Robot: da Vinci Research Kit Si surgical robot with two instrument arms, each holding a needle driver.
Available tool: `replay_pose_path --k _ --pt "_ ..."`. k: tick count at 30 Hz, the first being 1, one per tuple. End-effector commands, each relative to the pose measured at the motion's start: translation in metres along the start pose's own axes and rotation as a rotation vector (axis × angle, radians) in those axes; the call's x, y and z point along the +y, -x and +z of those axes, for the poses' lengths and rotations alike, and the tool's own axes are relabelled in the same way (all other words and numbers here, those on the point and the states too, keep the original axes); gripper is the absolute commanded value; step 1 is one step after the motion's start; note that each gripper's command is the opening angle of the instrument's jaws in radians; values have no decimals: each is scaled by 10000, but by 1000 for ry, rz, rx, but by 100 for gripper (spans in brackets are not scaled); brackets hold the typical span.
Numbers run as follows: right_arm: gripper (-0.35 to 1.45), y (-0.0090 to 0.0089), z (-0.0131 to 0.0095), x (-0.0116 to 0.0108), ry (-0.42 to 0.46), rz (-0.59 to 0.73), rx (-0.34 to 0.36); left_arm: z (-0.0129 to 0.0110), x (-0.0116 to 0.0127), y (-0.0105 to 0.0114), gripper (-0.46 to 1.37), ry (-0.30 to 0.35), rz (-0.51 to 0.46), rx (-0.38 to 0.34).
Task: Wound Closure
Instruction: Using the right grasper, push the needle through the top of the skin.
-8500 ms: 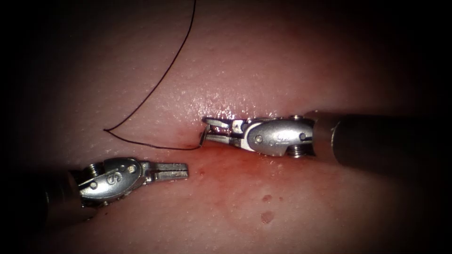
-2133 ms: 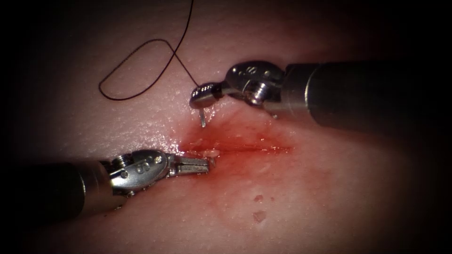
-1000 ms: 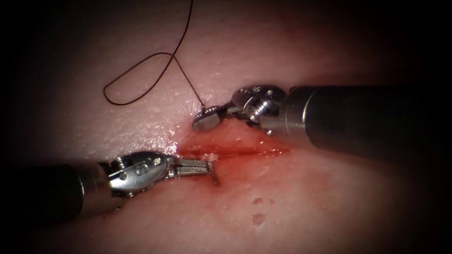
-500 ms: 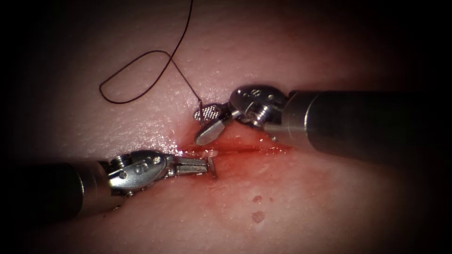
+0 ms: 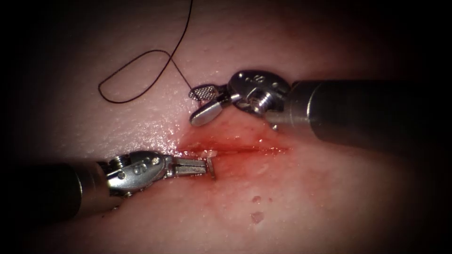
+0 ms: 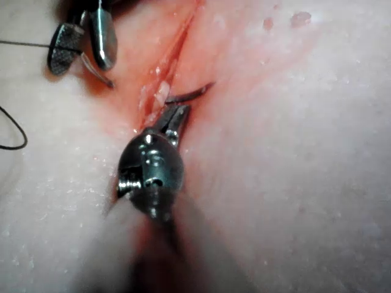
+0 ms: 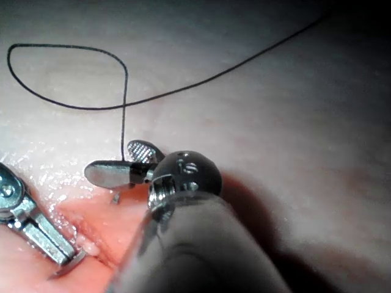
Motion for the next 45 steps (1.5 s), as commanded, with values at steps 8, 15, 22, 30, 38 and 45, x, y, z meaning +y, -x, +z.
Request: replay_pose_path --k 8,15,22,30,38,45 --pt "-35 15 9 -10 -108 31 -47 -1 -1 3 -35 3 3 -9" --pt "-35 30 5 -10 -77 102 -122 -2 -2 5 -35 -13 0 -13" --pt "-35 59 6 -20 -112 263 -216 -1 -3 4 -35 -21 5 -16" --pt "-35 72 3 -33 -143 279 -236 2 -7 5 -35 -69 9 -59" --pt "-35 87 4 -46 -166 304 -285 4 -12 10 -35 -96 7 -113" --pt "-35 104 8 -49 -187 342 -322 2 -12 12 -35 -88 16 -153"
